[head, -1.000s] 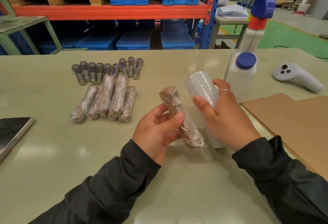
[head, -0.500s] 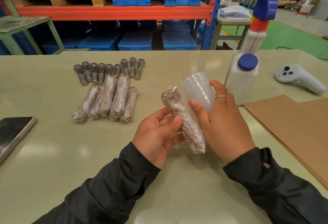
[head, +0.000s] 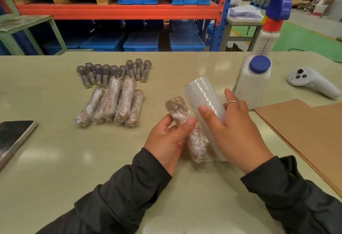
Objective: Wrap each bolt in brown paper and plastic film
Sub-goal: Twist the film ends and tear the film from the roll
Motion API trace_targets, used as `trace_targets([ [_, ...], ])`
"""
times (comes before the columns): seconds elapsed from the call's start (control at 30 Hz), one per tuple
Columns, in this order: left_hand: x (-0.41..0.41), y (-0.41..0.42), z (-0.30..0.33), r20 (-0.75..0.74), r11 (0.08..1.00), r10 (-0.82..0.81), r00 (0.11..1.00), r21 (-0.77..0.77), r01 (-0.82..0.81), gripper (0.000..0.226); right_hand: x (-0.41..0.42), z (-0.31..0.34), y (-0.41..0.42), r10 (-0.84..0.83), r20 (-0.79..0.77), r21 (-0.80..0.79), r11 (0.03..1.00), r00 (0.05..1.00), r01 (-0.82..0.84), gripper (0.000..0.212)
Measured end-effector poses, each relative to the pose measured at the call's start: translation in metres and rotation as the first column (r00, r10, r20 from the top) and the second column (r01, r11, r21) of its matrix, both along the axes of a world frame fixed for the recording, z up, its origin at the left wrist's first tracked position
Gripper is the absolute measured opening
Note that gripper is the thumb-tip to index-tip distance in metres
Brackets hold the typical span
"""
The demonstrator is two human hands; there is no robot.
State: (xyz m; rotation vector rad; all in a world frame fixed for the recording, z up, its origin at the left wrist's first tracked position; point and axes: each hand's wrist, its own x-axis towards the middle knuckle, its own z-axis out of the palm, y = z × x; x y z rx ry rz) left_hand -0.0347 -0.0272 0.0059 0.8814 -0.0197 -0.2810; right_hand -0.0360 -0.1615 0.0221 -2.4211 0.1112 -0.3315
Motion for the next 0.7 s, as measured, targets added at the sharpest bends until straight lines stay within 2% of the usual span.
trace_targets([
  [0.1,0.001,0.004,-0.001,0.017,1.000,0.019,1.000,0.014,-0.019,0.042,-0.001,0.002,0.000,0.013,-0.040,-0.028,1.000,0.999,-0.014,0.073],
  [0.23,0.003,0.009,-0.001,-0.009,0.998,0.034,0.999,0.053,-0.034,0.032,0.002,0.002,-0.005,-0.025,-0.053,-0.056,0.998,0.998,0.022,0.072],
  [0.3,0.003,0.009,0.000,-0.023,0.998,0.029,0.999,0.059,-0.028,0.029,0.004,0.000,-0.006,-0.018,-0.065,-0.037,0.999,0.998,0.015,0.059],
  [0.37,0.002,0.009,0.001,-0.025,0.998,0.028,0.999,0.064,-0.026,0.030,0.006,-0.002,-0.007,-0.007,-0.081,-0.025,1.000,0.997,0.005,0.046],
  [0.47,0.002,0.010,0.003,-0.016,0.998,0.035,0.999,0.057,-0.034,0.036,0.007,-0.003,-0.009,0.003,-0.069,-0.005,1.000,0.998,-0.003,0.044],
  [0.57,0.001,0.012,0.002,-0.002,0.999,0.014,1.000,0.040,-0.014,0.033,0.007,-0.004,-0.007,0.002,-0.059,0.004,1.000,0.998,-0.001,0.049],
  [0.7,0.000,0.013,0.003,0.019,0.999,-0.050,0.999,0.013,0.049,0.034,0.005,-0.007,-0.006,0.012,-0.046,-0.010,1.000,0.999,-0.013,0.081],
])
